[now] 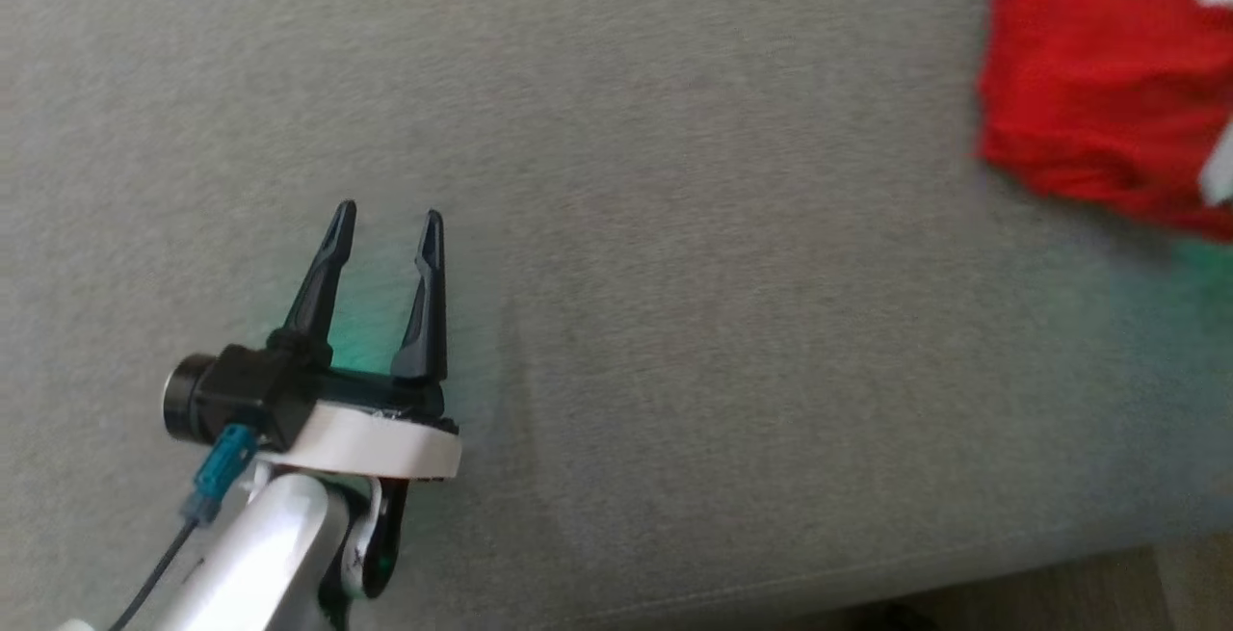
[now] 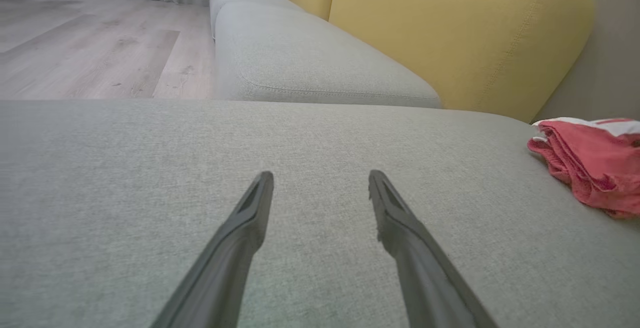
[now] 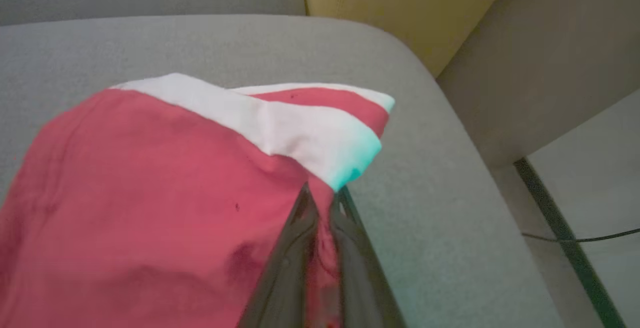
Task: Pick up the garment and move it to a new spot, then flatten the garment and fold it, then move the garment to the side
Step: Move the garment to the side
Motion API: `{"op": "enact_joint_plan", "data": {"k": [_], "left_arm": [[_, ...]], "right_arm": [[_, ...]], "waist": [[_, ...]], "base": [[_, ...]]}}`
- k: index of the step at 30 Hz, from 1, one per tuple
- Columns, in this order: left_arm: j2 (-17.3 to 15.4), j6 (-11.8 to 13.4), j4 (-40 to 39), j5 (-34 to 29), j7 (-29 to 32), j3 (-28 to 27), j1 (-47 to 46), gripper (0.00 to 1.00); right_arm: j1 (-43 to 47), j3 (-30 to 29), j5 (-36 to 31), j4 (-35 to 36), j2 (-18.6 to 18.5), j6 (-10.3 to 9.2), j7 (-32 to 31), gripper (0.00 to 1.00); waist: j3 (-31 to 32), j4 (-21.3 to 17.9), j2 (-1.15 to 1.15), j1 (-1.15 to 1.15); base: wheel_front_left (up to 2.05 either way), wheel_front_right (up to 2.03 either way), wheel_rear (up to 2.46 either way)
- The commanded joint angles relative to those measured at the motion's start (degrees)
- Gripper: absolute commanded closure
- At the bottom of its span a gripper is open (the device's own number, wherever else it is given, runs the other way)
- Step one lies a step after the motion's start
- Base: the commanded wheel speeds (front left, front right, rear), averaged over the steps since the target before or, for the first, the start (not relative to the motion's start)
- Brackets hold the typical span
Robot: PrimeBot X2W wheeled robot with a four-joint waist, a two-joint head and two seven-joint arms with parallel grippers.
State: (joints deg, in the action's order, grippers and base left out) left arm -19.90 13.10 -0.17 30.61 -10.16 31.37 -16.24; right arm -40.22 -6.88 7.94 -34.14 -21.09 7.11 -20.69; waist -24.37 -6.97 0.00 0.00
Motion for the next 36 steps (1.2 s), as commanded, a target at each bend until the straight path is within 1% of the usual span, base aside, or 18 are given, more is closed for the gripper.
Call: {"op": "enact_joint_plan", "data": {"k": [1, 6, 9, 10, 11, 12, 13, 18, 23, 26, 30, 36], "left_arm": [[-1.7, 0.2, -2.0, -0.8, 0.0, -2.1, -1.5, 0.00], [-2.3, 0.8, -3.2, -0.8, 0.2, -2.3, -1.3, 0.00], [-2.4, 1.0, -3.7, -0.8, 0.2, -2.4, -1.3, 0.00], [-2.4, 1.0, -3.9, -0.8, 0.1, -2.4, -1.3, 0.00], [-2.5, 1.0, -4.0, -0.8, 0.1, -2.5, -1.3, 0.00], [-2.5, 1.1, -4.0, -0.8, 0.1, -2.5, -1.3, 0.00], [-2.5, 1.2, -4.1, -0.7, 0.0, -2.5, -1.3, 0.00], [-2.7, 1.8, -4.2, -0.3, -0.6, -3.6, -1.0, 0.00], [-3.8, 2.8, -4.6, 0.3, -1.2, -5.7, -0.5, 0.00], [-4.7, 3.3, -4.5, 0.8, -1.5, -7.3, -0.2, 0.00], [-5.2, 3.5, -4.0, 1.7, -1.6, -8.4, 0.5, 0.00], [-4.5, 3.6, -1.3, 4.0, -2.3, -9.5, 3.4, 0.00]], "right_arm": [[-2.8, -0.2, -1.2, 1.8, -2.8, 0.37, -0.2, 1.00], [-6.4, -1.7, -3.9, 0.3, -7.1, 0.37, -1.7, 1.00], [-8.1, -1.9, -5.3, -0.9, -9.1, 0.37, -1.9, 1.00], [-8.6, -1.9, -5.9, -1.2, -9.7, 0.37, -1.6, 0.98], [-9.0, -2.2, -6.5, -1.5, -10.1, 0.37, -1.2, 0.73], [-9.3, -2.5, -7.1, -1.8, -10.2, 0.37, -0.7, 0.39], [-9.6, -3.0, -7.6, -2.0, -10.2, 0.37, 0.0, 0.00], [-10.1, -3.6, -9.4, -2.1, -8.1, 0.37, 3.0, 0.00], [-9.6, -2.7, -9.1, -0.5, -5.2, 0.37, 5.6, 0.00], [-8.8, -1.0, -8.7, 1.2, -3.9, 0.37, 7.0, 0.00], [-7.4, 0.9, -7.7, 2.9, -2.4, 0.37, 8.1, 0.00], [-2.7, 4.4, -5.1, 6.2, 1.3, 0.37, 10.6, 0.00]], "waist": [[-1.2, 2.1, 0.00, 0.00], [-3.2, 5.5, 0.00, 0.00], [-4.1, 6.8, 0.00, 0.00], [-4.4, 7.1, 0.00, 0.00], [-4.6, 7.3, 0.00, 0.00], [-4.8, 7.4, 0.00, 0.00], [-4.9, 7.5, 0.00, 0.00], [-4.4, 7.2, 0.00, 0.00], [-1.7, 6.6, 0.00, 0.00], [0.9, 6.5, 0.00, 0.00], [4.1, 6.6, 0.00, 0.00], [11.0, 7.4, 0.00, 0.00]], "base": [[0.00, 0.00, 0.00], [0.00, 0.00, 0.00], [0.00, 0.00, 0.00], [0.00, 0.00, 0.00], [0.00, 0.00, 0.00], [0.00, 0.00, 0.00], [0.00, 0.00, 0.00], [0.00, 0.00, 0.00], [0.00, 0.00, 0.00], [0.00, 0.00, 0.00], [0.00, 0.00, 0.00], [0.00, 0.00, 0.00]]}}
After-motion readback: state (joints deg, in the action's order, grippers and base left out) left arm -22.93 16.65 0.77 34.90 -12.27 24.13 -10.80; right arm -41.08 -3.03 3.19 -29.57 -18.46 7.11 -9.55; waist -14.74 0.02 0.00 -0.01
